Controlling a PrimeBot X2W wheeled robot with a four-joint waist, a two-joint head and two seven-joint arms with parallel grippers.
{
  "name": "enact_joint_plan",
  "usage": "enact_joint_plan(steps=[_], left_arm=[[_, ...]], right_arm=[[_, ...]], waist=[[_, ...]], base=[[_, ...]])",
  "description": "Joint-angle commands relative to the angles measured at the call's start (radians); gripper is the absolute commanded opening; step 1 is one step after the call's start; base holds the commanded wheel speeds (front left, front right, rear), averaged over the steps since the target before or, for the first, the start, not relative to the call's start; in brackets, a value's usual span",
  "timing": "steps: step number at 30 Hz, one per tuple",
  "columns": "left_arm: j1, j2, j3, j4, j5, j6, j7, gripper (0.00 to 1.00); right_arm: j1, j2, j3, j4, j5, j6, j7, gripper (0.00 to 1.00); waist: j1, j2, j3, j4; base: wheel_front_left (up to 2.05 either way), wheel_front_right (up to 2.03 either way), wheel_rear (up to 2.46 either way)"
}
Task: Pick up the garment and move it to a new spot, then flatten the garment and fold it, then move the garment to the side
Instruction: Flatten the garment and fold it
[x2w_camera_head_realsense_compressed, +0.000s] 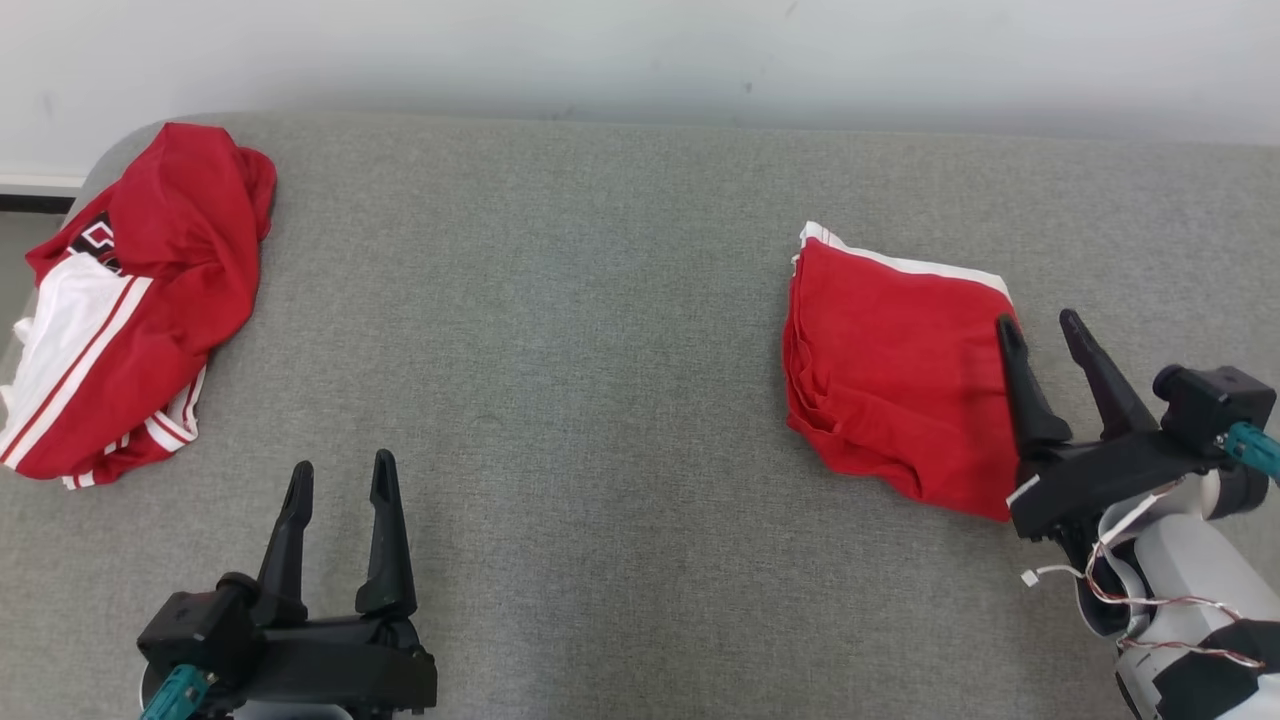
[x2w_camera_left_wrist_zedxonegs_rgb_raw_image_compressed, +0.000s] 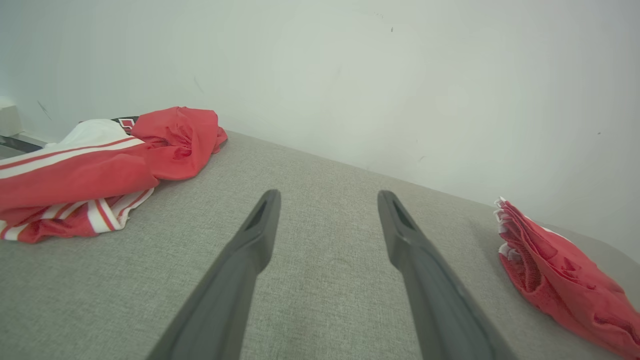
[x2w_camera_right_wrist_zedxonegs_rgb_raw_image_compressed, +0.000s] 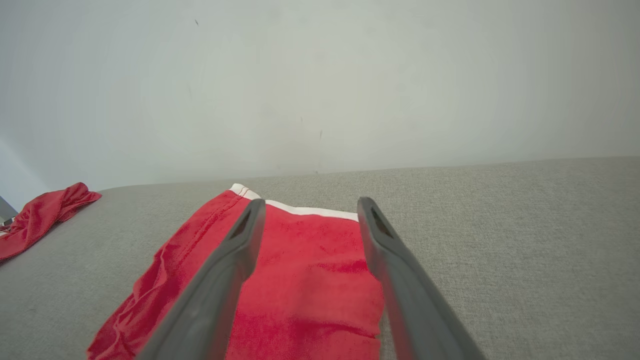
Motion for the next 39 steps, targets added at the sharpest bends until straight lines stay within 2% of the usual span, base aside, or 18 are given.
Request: enact_joint_plan(steps=[1, 2, 10, 19, 26, 33, 39], left_arm=[[-0.011, 0.003, 0.004, -0.004, 0.012, -0.003, -0.001, 1.0], [-0.012, 0.003, 0.002, -0.005, 0.013, -0.002, -0.001, 1.0], [-0.022, 0.003, -0.009, -0.005, 0.02, -0.001, -0.001, 1.0], [-0.03, 0.003, -0.031, 0.006, 0.006, 0.002, -0.001, 1.0], [-0.038, 0.003, -0.04, 0.015, 0.004, 0.005, -0.001, 1.0], [-0.017, 0.003, -0.009, 0.013, 0.024, 0.001, -0.001, 1.0], [0.001, 0.003, 0.021, 0.019, 0.037, -0.016, -0.001, 1.0]], right_arm=[[0.019, -0.001, -0.013, 0.001, -0.023, -0.002, 0.0, 0.17], [0.026, 0.002, -0.021, 0.007, -0.031, -0.002, 0.0, 0.0], [0.011, 0.043, -0.001, 0.091, -0.106, -0.002, 0.0, 0.0], [-0.031, 0.159, 0.04, 0.187, -0.15, -0.002, 0.0, 0.0], [-0.039, 0.226, 0.113, 0.192, -0.16, -0.002, 0.0, 0.0], [-0.018, 0.204, 0.082, 0.075, -0.143, -0.002, 0.0, 0.0], [0.024, 0.138, 0.028, -0.049, -0.158, -0.002, 0.0, 0.0]], waist=[[-0.0001, -0.0001, 0.005, 0.005], [-0.0001, -0.0001, 0.007, 0.009], [-0.0001, -0.0001, 0.025, 0.042], [-0.0001, -0.0001, 0.037, 0.081], [-0.0001, -0.0001, 0.034, 0.09], [-0.0001, -0.0001, 0.003, 0.036], [-0.0001, -0.0001, -0.036, -0.032]], base=[[0.0, 0.0, 0.0], [0.0, 0.0, 0.0], [0.0, 0.0, 0.0], [0.0, 0.0, 0.0], [0.0, 0.0, 0.0], [0.0, 0.0, 0.0], [0.0, 0.0, 0.0]])
